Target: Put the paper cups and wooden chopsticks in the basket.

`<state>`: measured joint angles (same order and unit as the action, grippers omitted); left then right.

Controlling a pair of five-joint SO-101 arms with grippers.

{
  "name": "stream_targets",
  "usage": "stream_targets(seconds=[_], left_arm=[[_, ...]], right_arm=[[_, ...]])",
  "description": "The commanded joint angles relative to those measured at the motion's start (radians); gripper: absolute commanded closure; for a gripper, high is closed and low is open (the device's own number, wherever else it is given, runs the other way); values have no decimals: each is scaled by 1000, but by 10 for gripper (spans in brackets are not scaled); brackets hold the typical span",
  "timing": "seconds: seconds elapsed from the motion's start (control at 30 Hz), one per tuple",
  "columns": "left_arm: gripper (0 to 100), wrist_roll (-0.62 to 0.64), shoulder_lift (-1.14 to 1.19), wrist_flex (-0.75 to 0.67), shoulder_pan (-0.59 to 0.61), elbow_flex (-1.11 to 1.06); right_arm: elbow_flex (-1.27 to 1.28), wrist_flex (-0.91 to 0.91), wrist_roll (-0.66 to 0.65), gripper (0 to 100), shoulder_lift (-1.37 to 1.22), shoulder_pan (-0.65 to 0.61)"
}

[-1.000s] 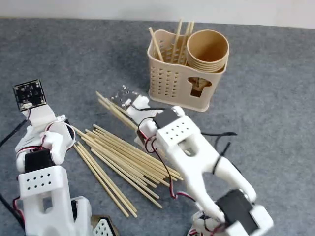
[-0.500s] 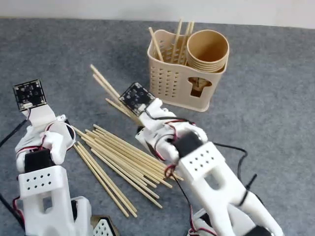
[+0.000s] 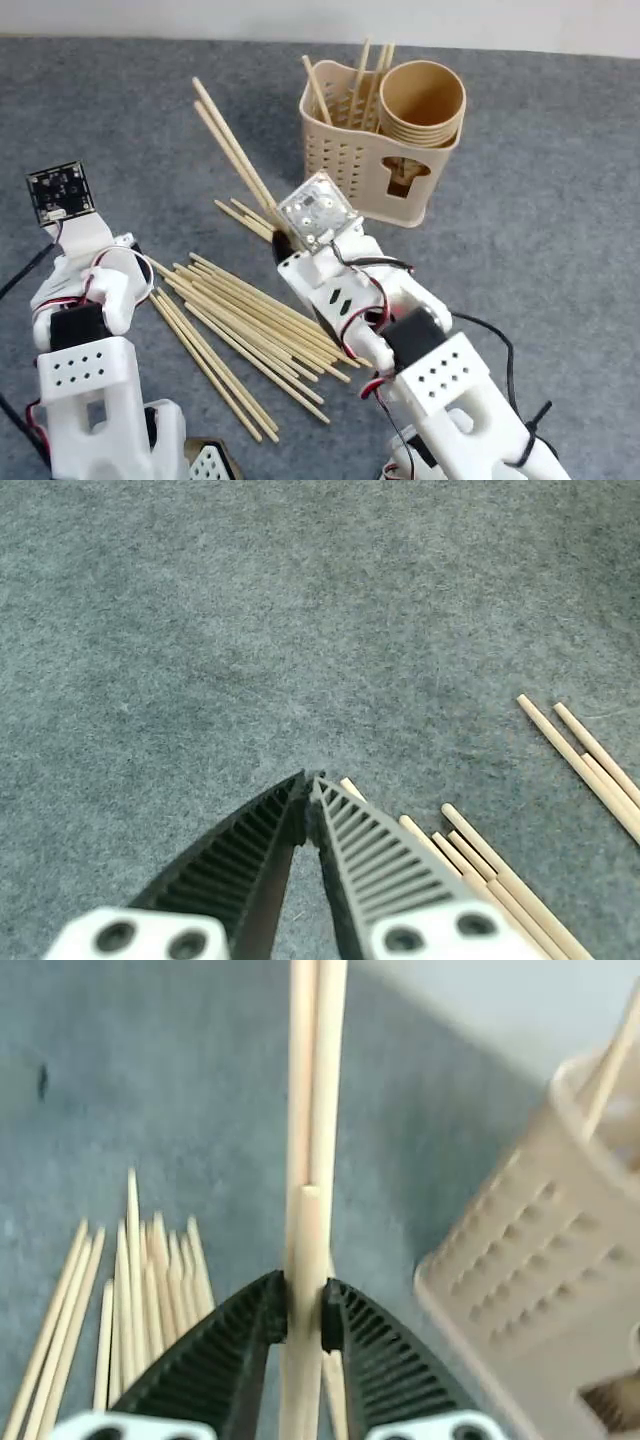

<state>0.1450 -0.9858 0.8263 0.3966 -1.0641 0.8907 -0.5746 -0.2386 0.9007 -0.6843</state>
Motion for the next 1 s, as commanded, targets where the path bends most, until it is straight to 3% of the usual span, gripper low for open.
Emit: stream_targets(seconds=[0.0,0.13,0.6,0.97], left_arm=[[968,5,-21,-20,12,12],[968,5,-21,-20,12,12],[968,5,-21,-20,12,12],[968,5,-21,-20,12,12]], right_arm=[[-15,114,25,993,54,-7],[-21,174,109,993,51,-38],[-22,456,112,993,50,-48],[-22,470,112,993,51,-48]])
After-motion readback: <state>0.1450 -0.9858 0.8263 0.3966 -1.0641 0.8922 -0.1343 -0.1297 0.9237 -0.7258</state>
